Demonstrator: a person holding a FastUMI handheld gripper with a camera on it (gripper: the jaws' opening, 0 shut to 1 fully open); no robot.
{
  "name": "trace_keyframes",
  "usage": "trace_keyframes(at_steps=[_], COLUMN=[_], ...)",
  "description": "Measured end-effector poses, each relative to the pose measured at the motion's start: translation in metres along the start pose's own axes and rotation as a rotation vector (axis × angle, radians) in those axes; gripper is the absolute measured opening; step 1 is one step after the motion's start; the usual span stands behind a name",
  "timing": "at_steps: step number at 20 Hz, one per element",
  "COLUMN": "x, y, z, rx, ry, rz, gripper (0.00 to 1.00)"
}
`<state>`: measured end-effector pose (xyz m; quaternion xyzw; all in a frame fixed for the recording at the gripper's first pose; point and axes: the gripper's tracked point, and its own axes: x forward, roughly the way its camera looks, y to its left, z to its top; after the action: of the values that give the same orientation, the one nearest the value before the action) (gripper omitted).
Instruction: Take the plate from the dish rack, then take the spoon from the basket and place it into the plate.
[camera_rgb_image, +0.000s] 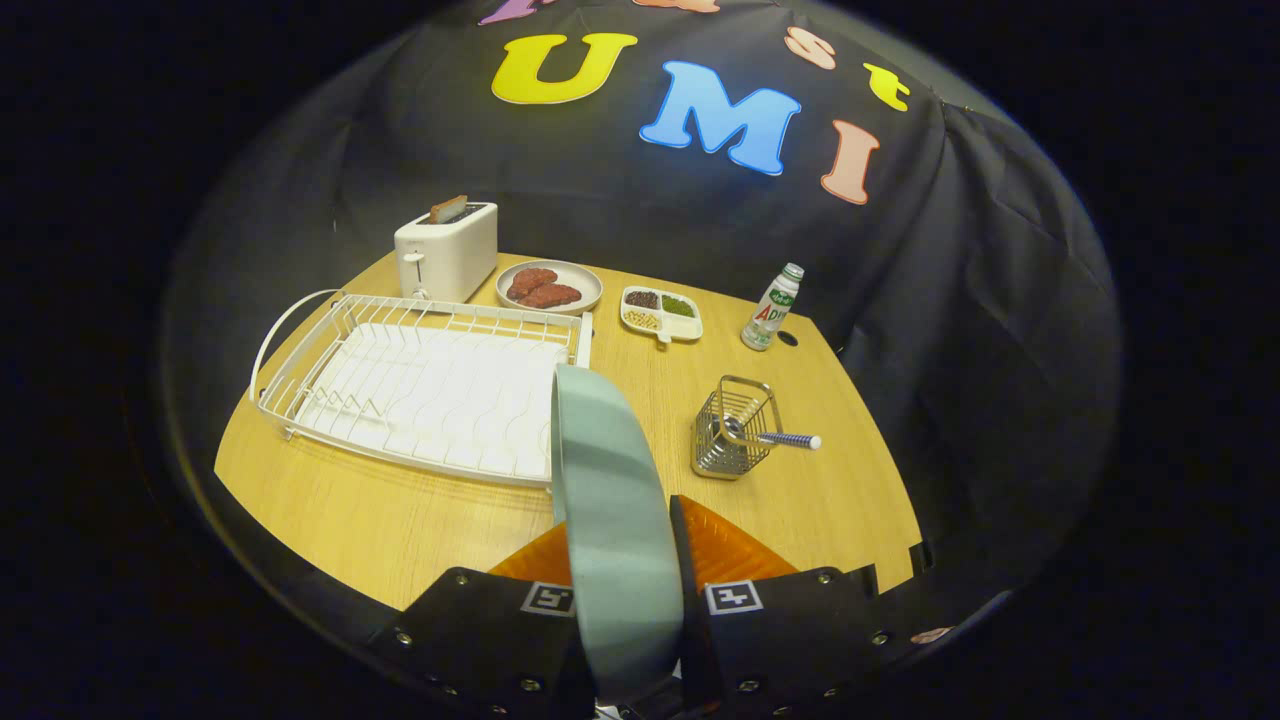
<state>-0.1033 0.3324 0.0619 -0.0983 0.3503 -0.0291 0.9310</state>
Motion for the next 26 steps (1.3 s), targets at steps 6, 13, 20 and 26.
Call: trace_keyframes(at_steps=[6,13,20,26], x=[0.024,0.049,0.066,0.079], y=[0.013,0.043,0.057,0.035], z=[-0.049,-0.073,-0.092,-0.104], rx=[0.181,0.481,0.585,0.565], ry=[0.079,0.145,0.194,0.191], rz=[0.168,0.420,0.494,0.400], gripper=[0.31,0.31,0.37,0.65])
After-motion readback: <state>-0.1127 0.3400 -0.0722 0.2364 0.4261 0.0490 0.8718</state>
